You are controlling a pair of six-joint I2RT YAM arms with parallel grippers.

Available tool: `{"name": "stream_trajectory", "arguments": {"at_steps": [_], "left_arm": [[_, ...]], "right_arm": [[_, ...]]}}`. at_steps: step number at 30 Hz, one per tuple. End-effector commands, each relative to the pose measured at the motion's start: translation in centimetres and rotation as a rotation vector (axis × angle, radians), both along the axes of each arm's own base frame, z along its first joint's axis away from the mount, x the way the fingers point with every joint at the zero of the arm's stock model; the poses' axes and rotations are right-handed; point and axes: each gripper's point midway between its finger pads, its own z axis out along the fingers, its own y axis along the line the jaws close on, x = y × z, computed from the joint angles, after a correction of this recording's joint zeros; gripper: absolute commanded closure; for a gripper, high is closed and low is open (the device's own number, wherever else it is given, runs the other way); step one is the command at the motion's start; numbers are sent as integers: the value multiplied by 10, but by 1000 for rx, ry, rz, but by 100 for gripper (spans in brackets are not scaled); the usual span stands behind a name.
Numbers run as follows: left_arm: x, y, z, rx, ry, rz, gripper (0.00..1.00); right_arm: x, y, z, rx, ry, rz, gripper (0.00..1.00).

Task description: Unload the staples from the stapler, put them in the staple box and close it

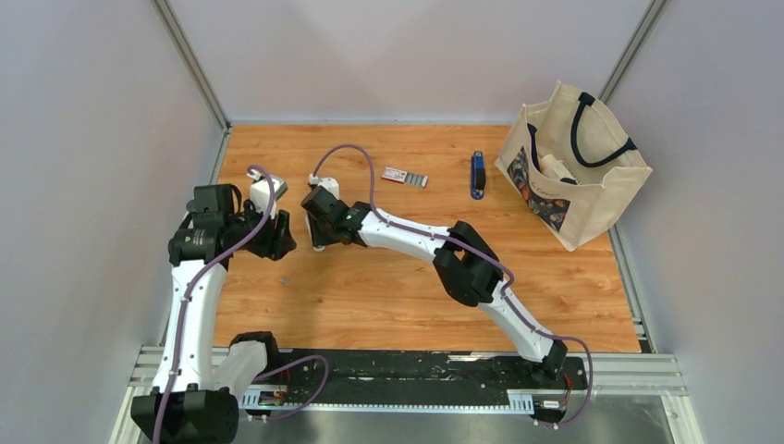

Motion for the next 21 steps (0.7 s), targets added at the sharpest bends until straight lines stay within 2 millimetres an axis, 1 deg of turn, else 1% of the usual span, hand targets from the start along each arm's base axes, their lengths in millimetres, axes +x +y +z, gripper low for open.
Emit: {"name": "stream_trajectory", "arguments": {"at_steps": [1, 4, 7, 8, 9, 11, 13, 14, 15, 16, 17, 18, 19, 21], "left_arm": [[-4, -4, 10, -22, -57, 0, 43], [-4, -3, 7, -17, -52, 4, 43], [-3, -2, 5, -20, -52, 12, 43], [-2, -3, 4, -23, -55, 13, 43], [-2, -3, 4, -24, -55, 14, 43], [-1, -2, 4, -24, -55, 17, 43], [-7, -7, 5, -39, -44, -4, 43], [-9, -8, 8, -40, -48, -12, 42], [-9, -7, 11, -37, -62, -15, 42], [-9, -7, 12, -31, -72, -11, 42], [-9, -5, 11, -20, -80, -8, 42], [-8, -3, 12, -12, -88, -5, 42], [-7, -2, 11, -5, -89, -3, 42], [-7, -2, 8, -7, -75, -3, 42]], "right_arm": [[-6, 12, -11, -31, 34, -3, 81], [-9, 19, -15, -5, 53, 1, 68], [-9, 25, -13, 26, 69, 3, 63], [-10, 28, -11, 40, 79, 6, 58], [-11, 31, -8, 57, 87, 6, 49], [-12, 38, 1, 95, 107, 14, 38], [-10, 38, 13, 124, 124, 9, 27], [-9, 34, 17, 132, 133, 5, 25], [-7, 27, 30, 144, 128, -1, 25], [-1, 17, 30, 133, 123, -19, 24], [4, 6, 46, 143, 103, -32, 24], [10, -6, 58, 145, 85, -50, 24], [15, -20, 62, 134, 75, -67, 24], [28, -53, 79, 114, 45, -107, 24]]}}
